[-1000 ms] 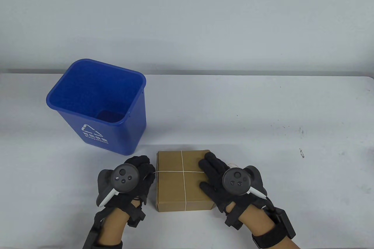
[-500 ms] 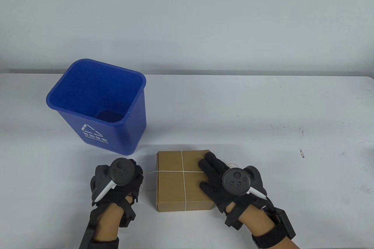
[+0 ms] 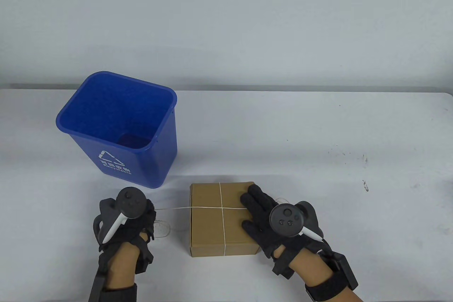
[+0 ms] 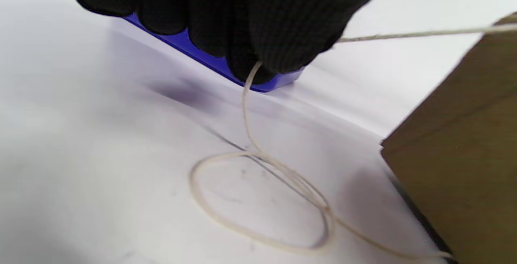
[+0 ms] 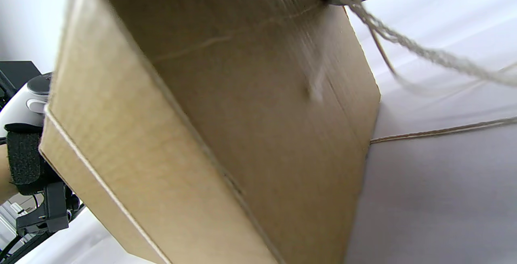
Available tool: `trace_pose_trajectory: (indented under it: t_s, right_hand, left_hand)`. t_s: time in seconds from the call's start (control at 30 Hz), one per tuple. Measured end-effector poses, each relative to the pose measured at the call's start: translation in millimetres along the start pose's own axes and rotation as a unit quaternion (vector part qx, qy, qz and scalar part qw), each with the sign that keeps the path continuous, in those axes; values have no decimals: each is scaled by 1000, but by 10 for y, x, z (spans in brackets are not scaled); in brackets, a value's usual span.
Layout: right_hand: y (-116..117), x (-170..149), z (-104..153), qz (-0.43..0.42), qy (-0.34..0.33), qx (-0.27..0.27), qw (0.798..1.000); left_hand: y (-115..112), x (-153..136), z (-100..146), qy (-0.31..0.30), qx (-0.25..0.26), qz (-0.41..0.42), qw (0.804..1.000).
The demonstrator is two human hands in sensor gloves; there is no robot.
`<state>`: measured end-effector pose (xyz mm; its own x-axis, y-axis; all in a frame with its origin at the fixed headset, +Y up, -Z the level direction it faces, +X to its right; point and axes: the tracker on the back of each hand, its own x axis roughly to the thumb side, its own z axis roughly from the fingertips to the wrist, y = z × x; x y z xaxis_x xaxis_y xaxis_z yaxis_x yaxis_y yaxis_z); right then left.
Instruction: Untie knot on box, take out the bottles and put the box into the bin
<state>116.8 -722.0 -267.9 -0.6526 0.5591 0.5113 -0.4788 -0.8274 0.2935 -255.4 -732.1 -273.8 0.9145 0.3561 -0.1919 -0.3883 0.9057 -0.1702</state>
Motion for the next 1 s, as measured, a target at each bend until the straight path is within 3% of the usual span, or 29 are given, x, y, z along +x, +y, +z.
trace_pose_trajectory:
  t_s: [0.63,0.9,1.0]
  right_hand:
    - [0,0,0,0,0,0,1000]
    - [0,0,0,0,0,0,1000]
    - [0,0,0,0,0,0,1000]
  left_hand:
    - [48,-374,-43,148,3,2,989]
    - [261,-194,162,68,84,54,993]
    - [269,-33,226,-27,76,111,991]
